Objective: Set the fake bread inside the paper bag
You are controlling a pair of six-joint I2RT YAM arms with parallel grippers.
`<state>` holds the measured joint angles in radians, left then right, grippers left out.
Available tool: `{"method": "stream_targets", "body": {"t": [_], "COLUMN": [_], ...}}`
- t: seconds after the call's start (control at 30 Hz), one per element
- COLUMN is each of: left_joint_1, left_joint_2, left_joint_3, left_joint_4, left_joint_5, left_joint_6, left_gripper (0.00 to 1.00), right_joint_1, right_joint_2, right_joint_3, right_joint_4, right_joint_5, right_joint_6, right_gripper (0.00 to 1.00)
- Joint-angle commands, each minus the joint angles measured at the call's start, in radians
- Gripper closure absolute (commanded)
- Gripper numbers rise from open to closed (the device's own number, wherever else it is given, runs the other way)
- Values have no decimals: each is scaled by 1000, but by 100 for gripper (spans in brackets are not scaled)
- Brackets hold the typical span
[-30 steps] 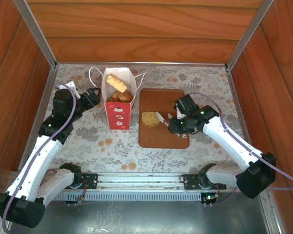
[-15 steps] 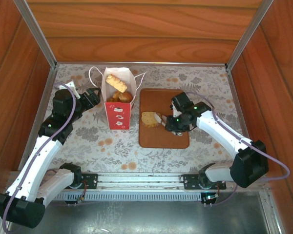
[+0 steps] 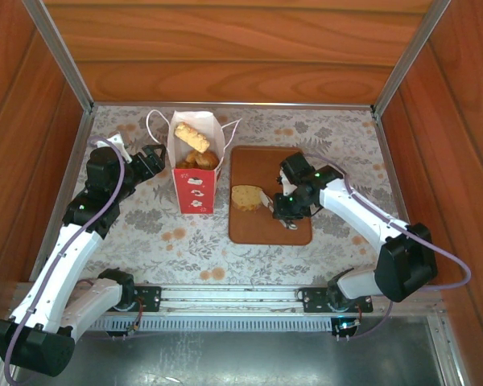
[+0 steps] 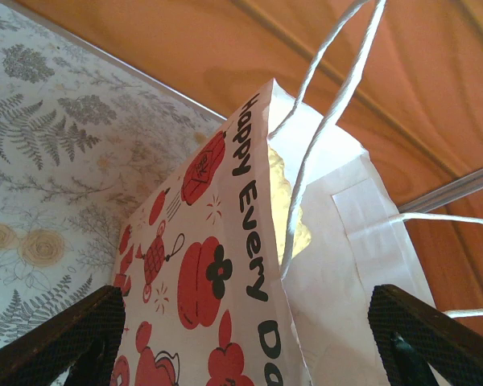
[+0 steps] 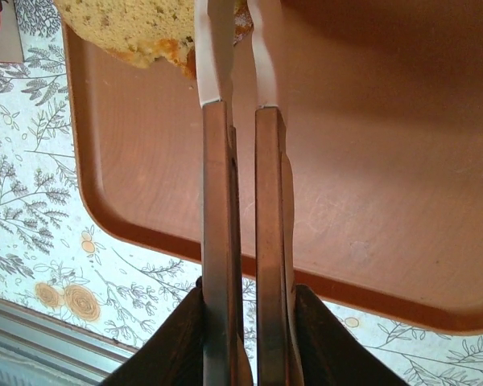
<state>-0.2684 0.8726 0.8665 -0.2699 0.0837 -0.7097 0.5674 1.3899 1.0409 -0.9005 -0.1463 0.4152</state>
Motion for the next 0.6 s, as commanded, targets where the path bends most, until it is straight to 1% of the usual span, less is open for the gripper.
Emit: {"method": "stream_targets", "body": {"t": [0.0,0.23,0.43,0.57], "left_joint_1": [12,18,30,33], "left_joint_2": [-16,-29,-5,16], "left_joint_3": [-12,1,69,100], "left_joint_4": [0,-8,-58,-77], "left_joint_5": [-3,4,79,88], "left_joint_6": [16,19,32,29], "left_gripper": [16,16,16,16], "right_joint_1": [-8,-8,-8,-8], "right_joint_2": [-42,-117,-193,-242], "right_joint_3": [33,64,134,212], "right_joint_4": [-46,-112,-204,-269], "right_joint_5": [-7,55,118,169], "right_joint_6": [-30,-54,-78,-97], "right_gripper": [83,89,90,90]}}
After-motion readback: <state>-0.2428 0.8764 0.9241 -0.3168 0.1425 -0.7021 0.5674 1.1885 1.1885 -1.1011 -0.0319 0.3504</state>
